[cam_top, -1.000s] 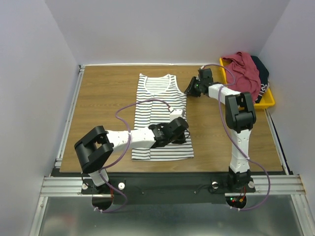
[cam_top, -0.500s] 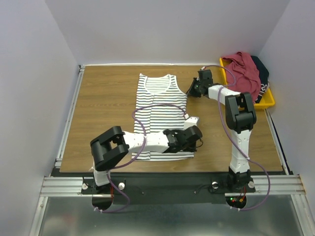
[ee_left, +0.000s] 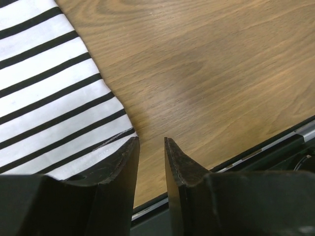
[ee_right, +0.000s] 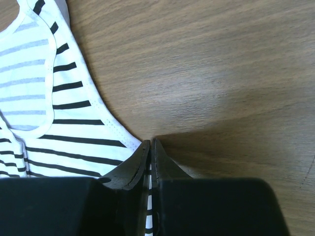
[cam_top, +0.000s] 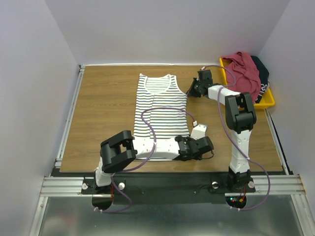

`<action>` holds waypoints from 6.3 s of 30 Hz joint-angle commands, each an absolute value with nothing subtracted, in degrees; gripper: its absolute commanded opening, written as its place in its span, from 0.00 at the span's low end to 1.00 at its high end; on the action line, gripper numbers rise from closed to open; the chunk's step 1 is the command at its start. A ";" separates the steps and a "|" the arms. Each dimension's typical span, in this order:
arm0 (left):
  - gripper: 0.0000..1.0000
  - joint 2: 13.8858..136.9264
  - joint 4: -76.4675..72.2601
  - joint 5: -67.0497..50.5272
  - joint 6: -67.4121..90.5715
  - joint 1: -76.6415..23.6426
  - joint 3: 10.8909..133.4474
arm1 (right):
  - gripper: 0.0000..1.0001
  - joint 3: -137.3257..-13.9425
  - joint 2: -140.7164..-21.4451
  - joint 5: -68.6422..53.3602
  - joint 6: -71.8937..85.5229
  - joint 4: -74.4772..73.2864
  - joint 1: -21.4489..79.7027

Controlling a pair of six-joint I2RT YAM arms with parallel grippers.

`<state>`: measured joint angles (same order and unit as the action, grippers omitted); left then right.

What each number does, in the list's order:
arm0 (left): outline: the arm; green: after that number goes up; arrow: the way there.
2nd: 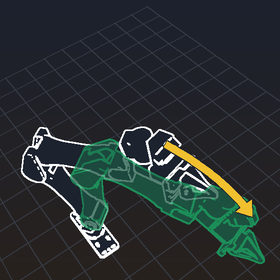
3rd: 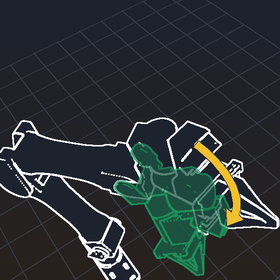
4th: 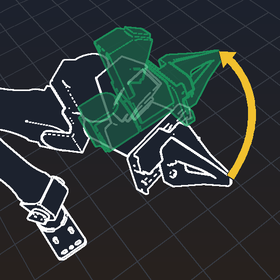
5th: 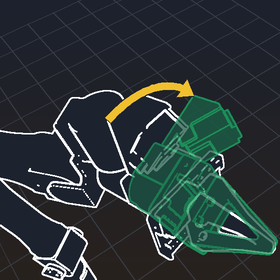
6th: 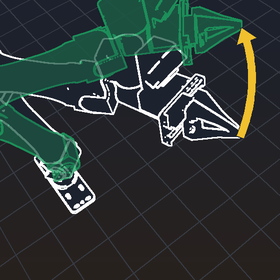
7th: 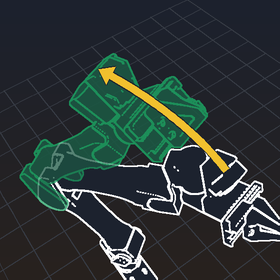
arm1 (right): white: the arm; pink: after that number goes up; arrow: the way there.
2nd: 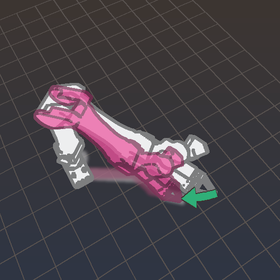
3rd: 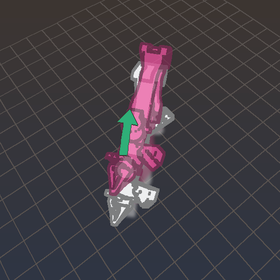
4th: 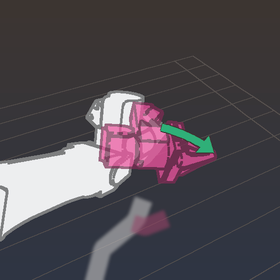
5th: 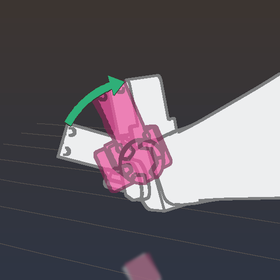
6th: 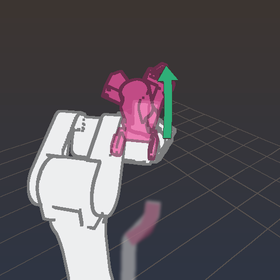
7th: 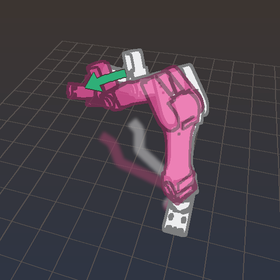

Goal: Fold and stack the tank tops
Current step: Fold the tank top

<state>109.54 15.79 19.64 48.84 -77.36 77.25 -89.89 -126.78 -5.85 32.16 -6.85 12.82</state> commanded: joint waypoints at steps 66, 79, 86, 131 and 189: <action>0.00 93.26 7.30 18.54 49.22 -76.99 59.34 | 0.01 -86.92 -120.67 2.72 30.59 -12.30 12.83; 0.00 84.73 5.19 17.05 52.03 -73.74 49.49 | 0.00 -89.38 -119.18 2.20 33.48 -12.74 13.80; 0.00 82.36 4.57 16.87 53.00 -72.77 46.06 | 0.00 -91.84 -119.97 3.78 36.29 -13.62 15.38; 0.40 83.05 8.88 19.07 52.56 -70.31 45.70 | 0.00 -104.50 -129.90 6.77 41.04 -13.89 24.79; 0.00 76.56 12.74 21.45 57.30 -69.96 41.75 | 0.00 -105.21 -129.46 6.24 40.69 -13.80 24.87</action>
<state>79.22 11.35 19.55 55.07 -70.26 43.57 -102.72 -130.04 5.67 40.56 -14.98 24.43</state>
